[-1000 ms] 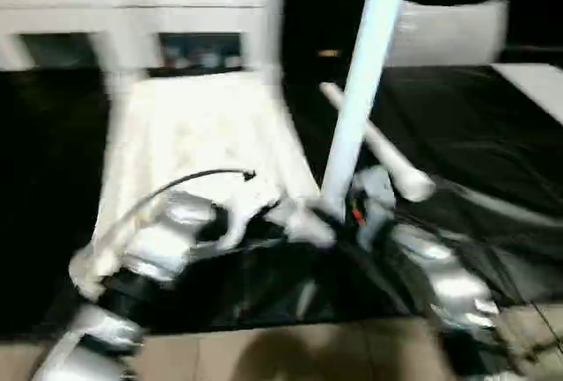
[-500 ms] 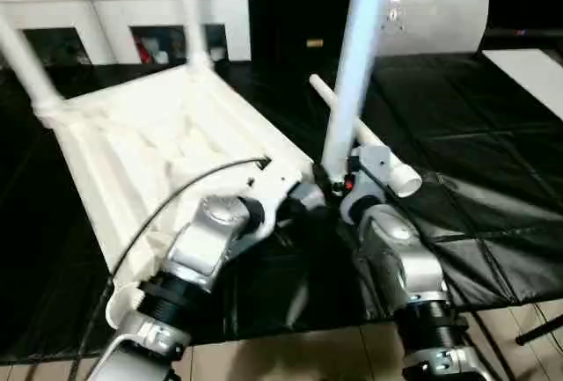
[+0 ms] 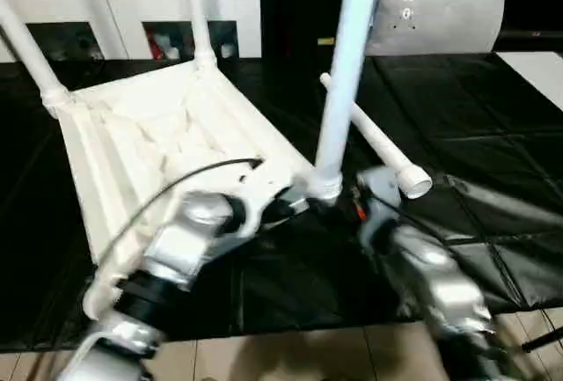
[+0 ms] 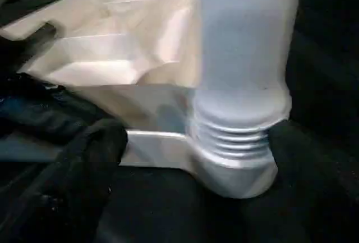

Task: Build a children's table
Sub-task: Rotate leg to tighten

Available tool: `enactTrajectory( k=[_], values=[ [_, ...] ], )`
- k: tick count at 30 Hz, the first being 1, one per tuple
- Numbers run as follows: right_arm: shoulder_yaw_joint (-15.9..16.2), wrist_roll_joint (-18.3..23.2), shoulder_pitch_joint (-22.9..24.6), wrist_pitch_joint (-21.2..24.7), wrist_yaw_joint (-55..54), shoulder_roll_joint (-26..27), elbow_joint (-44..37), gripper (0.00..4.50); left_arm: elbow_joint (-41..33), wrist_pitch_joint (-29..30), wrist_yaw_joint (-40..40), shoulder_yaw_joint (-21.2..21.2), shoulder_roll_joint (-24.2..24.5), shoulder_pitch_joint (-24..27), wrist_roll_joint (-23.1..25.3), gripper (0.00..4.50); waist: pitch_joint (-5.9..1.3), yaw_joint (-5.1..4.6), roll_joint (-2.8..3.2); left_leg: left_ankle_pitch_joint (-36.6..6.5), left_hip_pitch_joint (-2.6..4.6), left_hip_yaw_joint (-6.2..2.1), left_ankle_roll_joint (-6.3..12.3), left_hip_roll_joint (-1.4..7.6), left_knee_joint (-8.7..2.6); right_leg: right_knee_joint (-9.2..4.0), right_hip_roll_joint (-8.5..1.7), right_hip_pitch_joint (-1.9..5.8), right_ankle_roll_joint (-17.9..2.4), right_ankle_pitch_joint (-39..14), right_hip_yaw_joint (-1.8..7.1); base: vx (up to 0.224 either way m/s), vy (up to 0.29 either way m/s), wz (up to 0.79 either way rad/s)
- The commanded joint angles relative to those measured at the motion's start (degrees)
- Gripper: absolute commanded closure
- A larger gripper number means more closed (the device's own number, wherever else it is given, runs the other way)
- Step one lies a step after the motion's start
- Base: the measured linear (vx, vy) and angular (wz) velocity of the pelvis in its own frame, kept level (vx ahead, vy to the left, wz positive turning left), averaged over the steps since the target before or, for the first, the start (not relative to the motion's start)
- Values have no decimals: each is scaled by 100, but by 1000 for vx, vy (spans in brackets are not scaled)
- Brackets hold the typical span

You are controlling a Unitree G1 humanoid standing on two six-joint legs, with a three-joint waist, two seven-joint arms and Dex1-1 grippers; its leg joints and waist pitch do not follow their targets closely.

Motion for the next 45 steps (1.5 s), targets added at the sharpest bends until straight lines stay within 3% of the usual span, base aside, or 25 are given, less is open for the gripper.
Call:
enactTrajectory(
  k=[1, 8, 11, 14, 15, 18, 19, 20, 22, 26, 36, 45],
  values=[
    [93, 173, 42, 64, 636, -352, -294, 7, -83, -474, -466, -125, 239, -133, -83, 450, -373, 65, 11, -862, 57, -46, 457, 178, -368, -412, -299, 391, -1263, -564, 301, 0, 0, 0],
    [359, 169, -158, -19, 1906, -1289, -236, 7, -111, -1351, -2010, -638, 1002, -66, -206, 450, -376, 222, 0, -769, 103, -20, 486, 206, -361, -366, -305, 342, -1355, -482, 315, 0, 0, 0],
    [497, 65, -290, -166, 2174, -1472, -94, 7, -41, -1611, -2320, -761, 1167, -87, -157, 450, -374, 306, -16, -890, 137, -17, 391, 222, -367, -377, -317, 313, -1334, -662, 309, 0, 0, 0],
    [593, -3, -364, -261, 2306, -1558, -8, 7, 0, -1704, -2440, -804, 1219, -112, -154, 450, -367, 341, -9, -937, 134, -14, 310, 227, -379, -361, -329, 324, -1293, -717, 320, 0, 0, 0],
    [726, -53, -469, -402, 2532, -1647, 118, 7, 60, -1871, -2622, -876, 1295, -159, -153, 450, -365, 361, -49, -997, 138, -9, 303, 223, -376, -380, -336, 317, -1268, -812, 317, 0, 0, 0],
    [800, -5, -548, -429, 2738, -1650, 195, 7, 83, -2013, -2778, -931, 1355, -192, -161, 450, -366, 400, -44, -1009, 124, -13, 277, 221, -375, -379, -348, 329, -1212, -933, 324, 0, 0, 0],
    [847, 22, -597, -432, 2875, -1649, 232, 7, 98, -2119, -2869, -962, 1393, -207, -152, 450, -368, 400, -45, -994, 120, -13, 280, 221, -375, -377, -349, 333, -1207, -920, 325, 0, 0, 0],
    [903, 43, -672, -438, 3047, -1653, 301, 22, 132, -2230, -2948, -999, 1413, -242, -125, 450, -376, 406, -86, -935, 112, -12, 298, 223, -374, -368, -346, 341, -1207, -863, 322, 0, 0, 0],
    [948, 20, -708, -467, 3108, -1653, 339, 34, 140, -2267, -2970, -1011, 1421, -252, -115, 450, -380, 409, -56, -885, 118, -15, 312, 225, -370, -353, -341, 328, -1237, -815, 316, 0, 0, 0],
    [1045, -22, -793, -577, 3193, -1654, 463, 73, 164, -2359, -3018, -1037, 1431, -274, -93, 450, -390, 409, -88, -771, 105, -12, 333, 223, -357, -324, -347, 341, -1269, -703, 319, 0, 0, 0],
    [1210, -61, -1011, -736, 3450, -1565, 750, 157, 326, -2618, -3106, -1081, 1437, -367, -63, 450, -399, 409, -93, -736, 111, -7, 339, 223, -349, -302, -335, 341, -1340, -547, 312, 0, 0, 0],
    [1187, 181, -788, -486, 3474, -1519, 557, 187, 346, -2443, -2996, -1000, 1351, -330, -147, 450, -406, 421, -59, -726, 117, -12, 326, 225, -345, -291, -330, 342, -1370, -461, 310, 0, 0, 0]
  ],
)
